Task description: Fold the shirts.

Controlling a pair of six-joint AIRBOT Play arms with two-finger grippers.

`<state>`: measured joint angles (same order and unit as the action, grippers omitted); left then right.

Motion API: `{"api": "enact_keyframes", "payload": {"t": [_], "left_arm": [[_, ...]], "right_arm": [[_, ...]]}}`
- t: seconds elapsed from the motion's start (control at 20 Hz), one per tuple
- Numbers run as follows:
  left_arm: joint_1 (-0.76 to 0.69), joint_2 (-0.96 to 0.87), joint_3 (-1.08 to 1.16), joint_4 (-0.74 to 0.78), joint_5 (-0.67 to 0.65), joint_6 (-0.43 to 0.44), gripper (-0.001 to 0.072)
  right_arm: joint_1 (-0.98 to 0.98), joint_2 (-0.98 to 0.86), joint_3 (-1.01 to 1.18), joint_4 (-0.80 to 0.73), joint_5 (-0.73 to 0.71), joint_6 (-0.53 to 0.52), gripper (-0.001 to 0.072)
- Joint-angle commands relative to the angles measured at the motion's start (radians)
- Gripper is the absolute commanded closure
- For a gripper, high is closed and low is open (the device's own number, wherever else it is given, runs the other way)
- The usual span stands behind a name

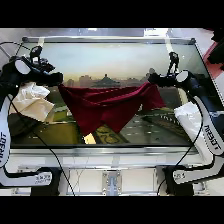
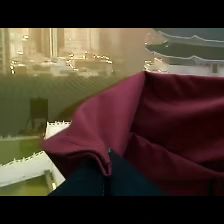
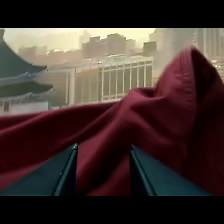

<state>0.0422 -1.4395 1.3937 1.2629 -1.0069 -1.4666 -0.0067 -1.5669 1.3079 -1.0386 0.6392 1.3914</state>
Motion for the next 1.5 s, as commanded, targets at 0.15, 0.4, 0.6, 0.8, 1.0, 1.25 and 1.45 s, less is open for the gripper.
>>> {"api": "enact_keyframes", "payload": {"t": [0.15, 0.4, 0.6, 0.8, 1.0, 1.25, 1.45], "left_arm": [[0.000, -0.045, -0.028, -0.034, 0.106, -0.006, 0.0690], [0.000, -0.045, -0.028, -0.063, 0.100, -0.003, 0.0690], [0.000, -0.045, -0.029, -0.076, 0.082, -0.002, 0.0690], [0.000, -0.045, -0.029, -0.077, 0.067, 0.002, 0.0690], [0.000, -0.045, -0.028, -0.078, 0.068, 0.019, 0.0690], [0.000, -0.045, -0.029, -0.078, 0.068, 0.020, 0.0690], [0.000, -0.045, -0.029, -0.078, 0.069, 0.020, 0.0690]], "right_arm": [[-0.007, 0.039, 0.003, -0.029, 0.051, -0.065, 0.0321], [0.017, 0.153, -0.085, -0.083, 0.374, -0.019, 0.0322], [0.079, 0.153, -0.280, 0.074, 0.226, 0.005, 0.0322], [0.143, 0.143, -0.403, 0.187, 0.005, 0.005, 0.0299], [0.152, 0.093, -0.417, 0.209, 0.024, 0.028, 0.0149], [0.154, 0.072, -0.417, 0.213, -0.020, 0.030, 0.0152], [0.154, 0.071, -0.417, 0.251, -0.124, 0.030, 0.0178]]}}
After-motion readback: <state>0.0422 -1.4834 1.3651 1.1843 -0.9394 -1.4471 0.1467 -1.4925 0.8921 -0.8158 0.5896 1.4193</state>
